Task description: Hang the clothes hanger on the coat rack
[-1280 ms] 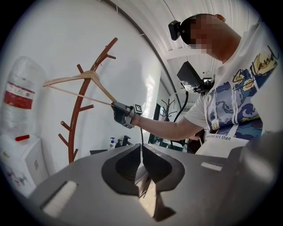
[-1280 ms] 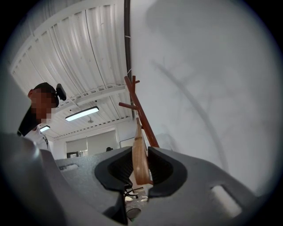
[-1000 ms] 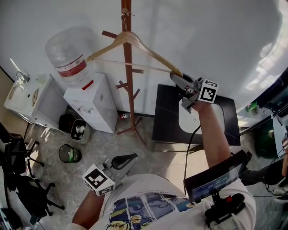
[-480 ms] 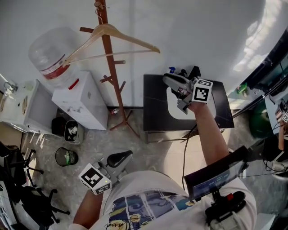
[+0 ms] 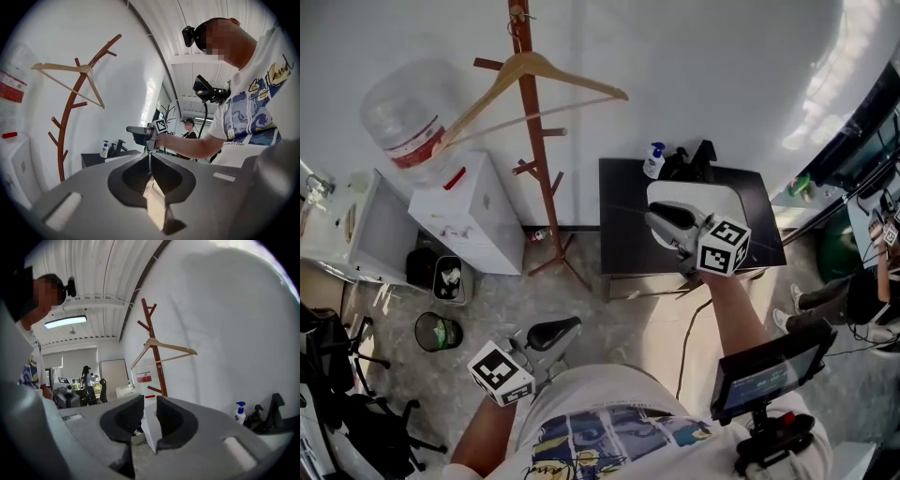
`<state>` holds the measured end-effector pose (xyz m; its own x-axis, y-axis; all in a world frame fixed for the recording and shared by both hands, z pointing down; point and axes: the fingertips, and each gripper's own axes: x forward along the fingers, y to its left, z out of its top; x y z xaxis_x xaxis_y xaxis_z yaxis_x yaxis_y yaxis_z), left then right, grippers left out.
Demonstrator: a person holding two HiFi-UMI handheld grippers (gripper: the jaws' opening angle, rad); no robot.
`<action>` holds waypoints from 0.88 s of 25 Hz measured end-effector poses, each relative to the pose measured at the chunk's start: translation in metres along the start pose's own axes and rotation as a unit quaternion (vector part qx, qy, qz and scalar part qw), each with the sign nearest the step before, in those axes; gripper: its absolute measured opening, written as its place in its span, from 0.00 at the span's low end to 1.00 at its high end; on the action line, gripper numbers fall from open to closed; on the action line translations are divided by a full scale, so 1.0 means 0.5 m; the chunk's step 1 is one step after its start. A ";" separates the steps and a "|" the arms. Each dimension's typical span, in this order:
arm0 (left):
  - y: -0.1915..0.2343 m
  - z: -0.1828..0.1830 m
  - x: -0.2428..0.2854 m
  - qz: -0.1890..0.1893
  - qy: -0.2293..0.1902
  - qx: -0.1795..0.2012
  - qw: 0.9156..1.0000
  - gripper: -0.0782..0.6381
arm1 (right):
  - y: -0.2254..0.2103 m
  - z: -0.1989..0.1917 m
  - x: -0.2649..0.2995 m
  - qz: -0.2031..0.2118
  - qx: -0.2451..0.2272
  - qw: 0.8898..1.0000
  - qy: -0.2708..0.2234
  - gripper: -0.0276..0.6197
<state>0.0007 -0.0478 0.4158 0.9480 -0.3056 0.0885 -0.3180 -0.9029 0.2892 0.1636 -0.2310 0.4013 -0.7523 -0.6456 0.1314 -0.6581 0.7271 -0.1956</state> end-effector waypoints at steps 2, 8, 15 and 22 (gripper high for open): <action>0.005 0.002 -0.009 0.001 0.000 -0.001 1.000 0.13 | 0.044 -0.017 -0.005 -0.010 -0.015 1.000 0.010 0.17; 0.020 -0.003 -0.042 0.001 -0.001 0.003 1.000 0.13 | 0.199 -0.046 -0.021 -0.018 -0.027 0.999 0.013 0.16; 0.026 -0.012 -0.091 0.002 0.001 0.006 1.000 0.13 | 0.330 -0.079 -0.016 -0.030 -0.048 0.998 0.020 0.12; 0.036 -0.026 -0.153 0.003 0.007 0.013 1.000 0.13 | 0.436 -0.097 0.026 -0.019 -0.073 0.997 0.032 0.05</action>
<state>-0.0773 -0.0371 0.4267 0.9458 -0.3075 0.1044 -0.3244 -0.9082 0.2646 0.0091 -0.0697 0.4076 -0.7239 -0.6608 0.1981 -0.6804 0.7313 -0.0470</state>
